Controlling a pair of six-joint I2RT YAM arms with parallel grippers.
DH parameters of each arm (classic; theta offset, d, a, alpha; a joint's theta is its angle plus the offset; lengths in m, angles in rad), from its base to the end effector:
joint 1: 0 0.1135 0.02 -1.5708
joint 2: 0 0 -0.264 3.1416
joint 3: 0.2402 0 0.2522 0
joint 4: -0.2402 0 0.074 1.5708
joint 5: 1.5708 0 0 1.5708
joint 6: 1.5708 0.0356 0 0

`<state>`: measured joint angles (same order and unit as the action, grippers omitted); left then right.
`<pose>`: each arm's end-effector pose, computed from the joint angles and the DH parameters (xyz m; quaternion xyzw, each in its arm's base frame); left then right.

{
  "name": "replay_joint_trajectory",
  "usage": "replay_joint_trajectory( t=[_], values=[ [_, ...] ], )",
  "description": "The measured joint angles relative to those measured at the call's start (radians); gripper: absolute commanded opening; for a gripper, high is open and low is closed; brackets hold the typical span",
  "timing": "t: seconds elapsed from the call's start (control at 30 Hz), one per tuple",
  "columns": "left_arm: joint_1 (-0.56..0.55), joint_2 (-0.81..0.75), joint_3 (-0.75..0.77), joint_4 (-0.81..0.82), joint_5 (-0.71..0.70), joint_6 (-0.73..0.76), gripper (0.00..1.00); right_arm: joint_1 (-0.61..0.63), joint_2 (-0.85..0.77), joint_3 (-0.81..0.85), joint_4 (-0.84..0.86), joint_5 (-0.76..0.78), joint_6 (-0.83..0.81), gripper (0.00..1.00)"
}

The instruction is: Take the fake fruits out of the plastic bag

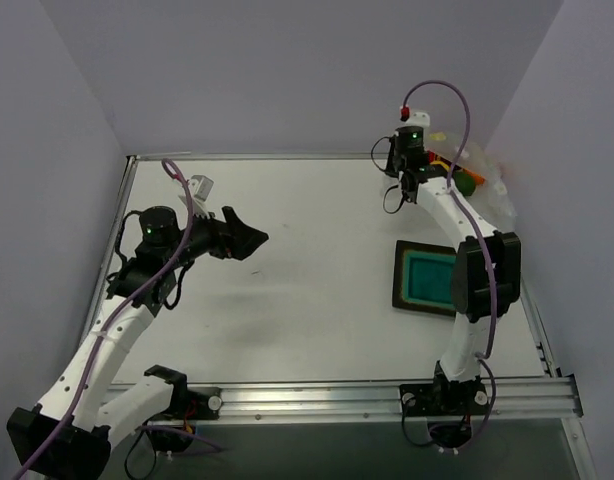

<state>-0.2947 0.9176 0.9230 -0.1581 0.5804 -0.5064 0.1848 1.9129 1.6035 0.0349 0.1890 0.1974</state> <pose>0.1922 -0.0787 0.3687 0.1084 0.7429 -0.4433 0.4898 0.4584 0.0789 0.3152 0.0620 0.7933 0.0403 0.6044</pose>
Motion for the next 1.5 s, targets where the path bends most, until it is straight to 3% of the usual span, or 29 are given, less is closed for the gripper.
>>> replay_joint_trajectory(
  t=[0.13, 0.23, 0.4, 0.5, 0.57, 0.9, 1.1, 1.23, 1.37, 1.5],
  values=[
    [-0.025, 0.078, -0.017, 0.065, 0.010, -0.065, 0.96, 0.120, -0.142, -0.130, -0.001, -0.014, 0.007, 0.00],
    [-0.120, 0.125, -0.018, 0.093, -0.051, -0.083, 0.95, 0.176, -0.278, -0.217, -0.003, -0.029, 0.024, 0.00],
    [-0.366, 0.257, 0.085, 0.127, -0.168, -0.059, 0.94, 0.119, -0.413, -0.235, 0.020, -0.042, 0.064, 0.01],
    [-0.424, 0.362, 0.169, 0.187, -0.207, -0.037, 0.94, 0.061, -0.409, -0.232, 0.029, -0.096, 0.091, 0.11],
    [-0.437, 0.438, 0.229, 0.213, -0.232, -0.017, 0.94, 0.029, -0.388, -0.231, 0.028, -0.138, 0.106, 0.17],
    [-0.470, 0.838, 0.577, 0.239, -0.311, 0.115, 0.94, -0.001, -0.273, -0.203, 0.020, -0.293, 0.147, 0.24],
    [-0.472, 1.050, 0.814, 0.207, -0.351, 0.215, 0.94, -0.010, -0.261, -0.182, 0.014, -0.353, 0.180, 0.38],
    [-0.472, 1.165, 0.954, 0.196, -0.384, 0.266, 0.94, -0.016, -0.269, -0.177, 0.013, -0.380, 0.211, 0.64],
    [-0.470, 1.265, 1.070, 0.193, -0.393, 0.286, 0.94, -0.020, -0.345, -0.209, 0.012, -0.370, 0.231, 0.77],
    [-0.492, 1.330, 1.212, 0.170, -0.354, 0.319, 0.98, -0.054, -0.481, -0.312, 0.056, -0.278, 0.255, 0.77]
  ],
)
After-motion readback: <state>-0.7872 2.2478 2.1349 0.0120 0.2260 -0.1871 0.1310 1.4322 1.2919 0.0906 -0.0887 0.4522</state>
